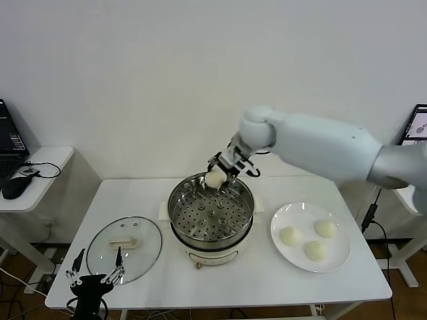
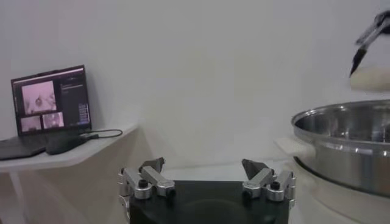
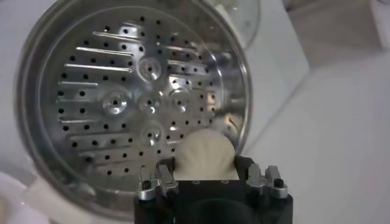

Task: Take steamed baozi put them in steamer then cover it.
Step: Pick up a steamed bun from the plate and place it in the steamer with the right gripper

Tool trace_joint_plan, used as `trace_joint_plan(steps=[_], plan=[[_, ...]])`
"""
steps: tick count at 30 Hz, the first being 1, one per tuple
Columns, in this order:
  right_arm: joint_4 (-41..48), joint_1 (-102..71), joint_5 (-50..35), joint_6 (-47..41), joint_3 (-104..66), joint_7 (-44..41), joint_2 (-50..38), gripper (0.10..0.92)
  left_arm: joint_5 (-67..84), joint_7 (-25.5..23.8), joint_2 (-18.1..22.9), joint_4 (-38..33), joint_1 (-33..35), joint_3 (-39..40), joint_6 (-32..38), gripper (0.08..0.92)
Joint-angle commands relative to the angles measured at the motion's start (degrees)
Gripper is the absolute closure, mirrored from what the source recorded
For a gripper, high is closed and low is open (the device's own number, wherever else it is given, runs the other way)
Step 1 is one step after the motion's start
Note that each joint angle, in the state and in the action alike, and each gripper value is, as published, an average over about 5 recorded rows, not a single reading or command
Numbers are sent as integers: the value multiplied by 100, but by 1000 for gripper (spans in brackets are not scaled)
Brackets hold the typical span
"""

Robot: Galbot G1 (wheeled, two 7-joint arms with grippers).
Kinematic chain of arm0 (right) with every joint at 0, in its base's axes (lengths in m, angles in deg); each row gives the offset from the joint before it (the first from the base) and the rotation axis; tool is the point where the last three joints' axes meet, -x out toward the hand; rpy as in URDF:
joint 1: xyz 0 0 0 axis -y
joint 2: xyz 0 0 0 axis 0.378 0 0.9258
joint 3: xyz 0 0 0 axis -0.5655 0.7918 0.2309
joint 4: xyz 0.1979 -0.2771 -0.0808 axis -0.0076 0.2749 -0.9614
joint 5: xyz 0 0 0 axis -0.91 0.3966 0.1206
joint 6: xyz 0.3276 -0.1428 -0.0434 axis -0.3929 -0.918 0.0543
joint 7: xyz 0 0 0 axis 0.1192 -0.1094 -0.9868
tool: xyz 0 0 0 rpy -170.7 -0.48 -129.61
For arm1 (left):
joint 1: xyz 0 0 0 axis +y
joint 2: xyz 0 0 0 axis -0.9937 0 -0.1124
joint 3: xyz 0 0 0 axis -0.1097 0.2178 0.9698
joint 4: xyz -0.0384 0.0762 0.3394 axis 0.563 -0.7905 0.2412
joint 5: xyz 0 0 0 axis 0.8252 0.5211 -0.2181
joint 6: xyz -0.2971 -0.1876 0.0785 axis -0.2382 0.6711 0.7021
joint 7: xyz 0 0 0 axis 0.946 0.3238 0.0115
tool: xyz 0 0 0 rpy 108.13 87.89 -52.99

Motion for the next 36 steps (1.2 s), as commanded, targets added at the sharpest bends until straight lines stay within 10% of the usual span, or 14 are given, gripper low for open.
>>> trace_joint_plan(steps=[1, 23, 36], plan=[[162, -233, 651, 659, 261, 153, 336, 406, 3, -2, 1, -19, 9, -10, 1, 177], [1732, -994, 2428, 1915, -389, 902, 935, 392, 13, -18, -5, -59, 23, -66, -3, 177], [987, -255, 798, 1428, -77, 602, 640, 203, -12, -41, 24, -103, -3, -11, -35, 177]])
